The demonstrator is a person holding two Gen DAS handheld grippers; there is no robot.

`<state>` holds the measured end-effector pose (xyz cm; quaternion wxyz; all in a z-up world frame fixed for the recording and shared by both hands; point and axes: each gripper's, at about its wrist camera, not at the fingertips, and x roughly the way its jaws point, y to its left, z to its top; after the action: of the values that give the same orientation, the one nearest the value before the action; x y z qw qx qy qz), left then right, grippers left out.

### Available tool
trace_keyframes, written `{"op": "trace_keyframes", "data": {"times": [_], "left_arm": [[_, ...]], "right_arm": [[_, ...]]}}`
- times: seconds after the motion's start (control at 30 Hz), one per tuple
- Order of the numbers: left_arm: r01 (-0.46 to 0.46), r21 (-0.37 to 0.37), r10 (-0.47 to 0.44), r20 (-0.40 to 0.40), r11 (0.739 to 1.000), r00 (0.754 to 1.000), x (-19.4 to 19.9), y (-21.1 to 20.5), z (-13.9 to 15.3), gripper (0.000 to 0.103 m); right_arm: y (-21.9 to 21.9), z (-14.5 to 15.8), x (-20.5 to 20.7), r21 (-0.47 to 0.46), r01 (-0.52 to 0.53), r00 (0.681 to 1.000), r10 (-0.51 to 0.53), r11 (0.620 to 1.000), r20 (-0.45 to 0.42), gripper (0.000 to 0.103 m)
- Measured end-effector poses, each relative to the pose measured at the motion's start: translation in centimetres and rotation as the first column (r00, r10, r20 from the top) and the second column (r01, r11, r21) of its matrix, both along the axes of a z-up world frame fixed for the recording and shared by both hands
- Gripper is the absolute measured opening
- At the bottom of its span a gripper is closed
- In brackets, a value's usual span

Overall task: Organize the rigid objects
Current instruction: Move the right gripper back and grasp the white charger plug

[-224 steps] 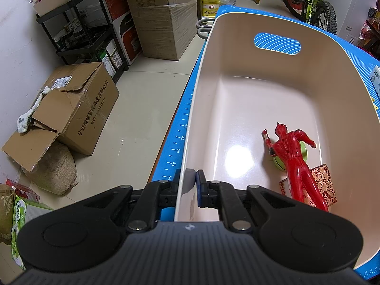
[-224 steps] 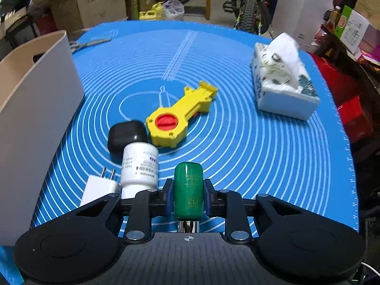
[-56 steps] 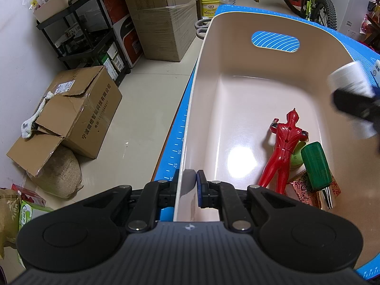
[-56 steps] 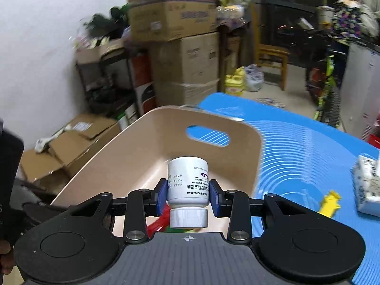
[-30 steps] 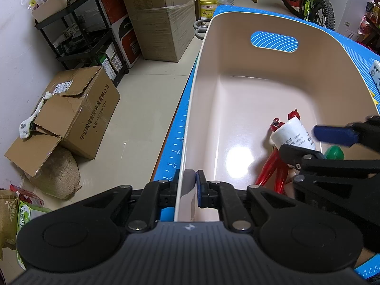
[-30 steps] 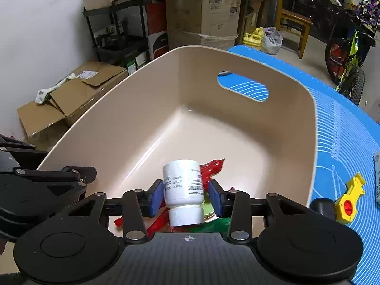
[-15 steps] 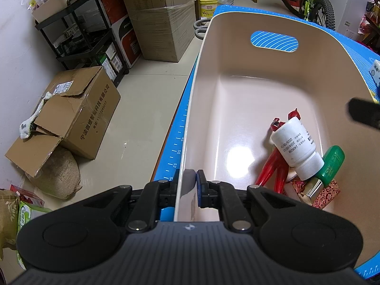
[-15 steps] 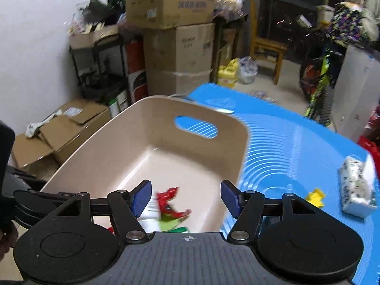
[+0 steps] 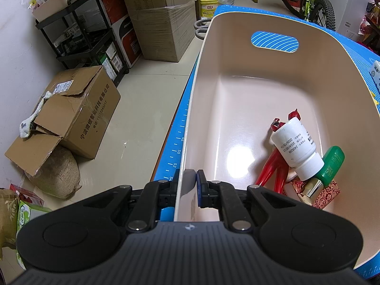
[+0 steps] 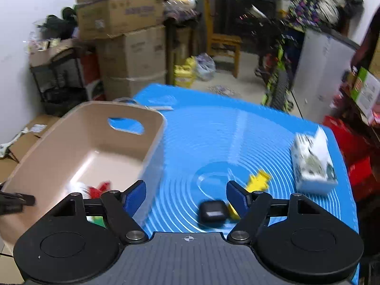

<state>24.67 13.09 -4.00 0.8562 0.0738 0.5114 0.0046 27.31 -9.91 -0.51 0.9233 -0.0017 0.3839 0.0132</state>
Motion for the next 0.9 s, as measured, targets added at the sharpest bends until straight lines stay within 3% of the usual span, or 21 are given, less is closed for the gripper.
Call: {"op": "trace_keyframes", "data": {"times": [0.3, 0.73, 0.9], "left_arm": [[-0.004, -0.001, 0.004, -0.001, 1.000, 1.000, 0.0, 0.2, 0.1, 0.014], [-0.004, -0.002, 0.004, -0.001, 1.000, 1.000, 0.0, 0.3, 0.1, 0.014], [-0.004, -0.002, 0.004, -0.001, 1.000, 1.000, 0.0, 0.3, 0.1, 0.014]], "right_arm": [[-1.9, -6.5, 1.4, -0.006, 0.033, 0.982, -0.033, 0.999, -0.188, 0.083], [-1.3, -10.0, 1.4, 0.005, 0.037, 0.962, -0.034, 0.999, -0.269, 0.083], [-1.1, -10.9, 1.5, -0.008, 0.036, 0.957, -0.037, 0.999, -0.287, 0.074]]}}
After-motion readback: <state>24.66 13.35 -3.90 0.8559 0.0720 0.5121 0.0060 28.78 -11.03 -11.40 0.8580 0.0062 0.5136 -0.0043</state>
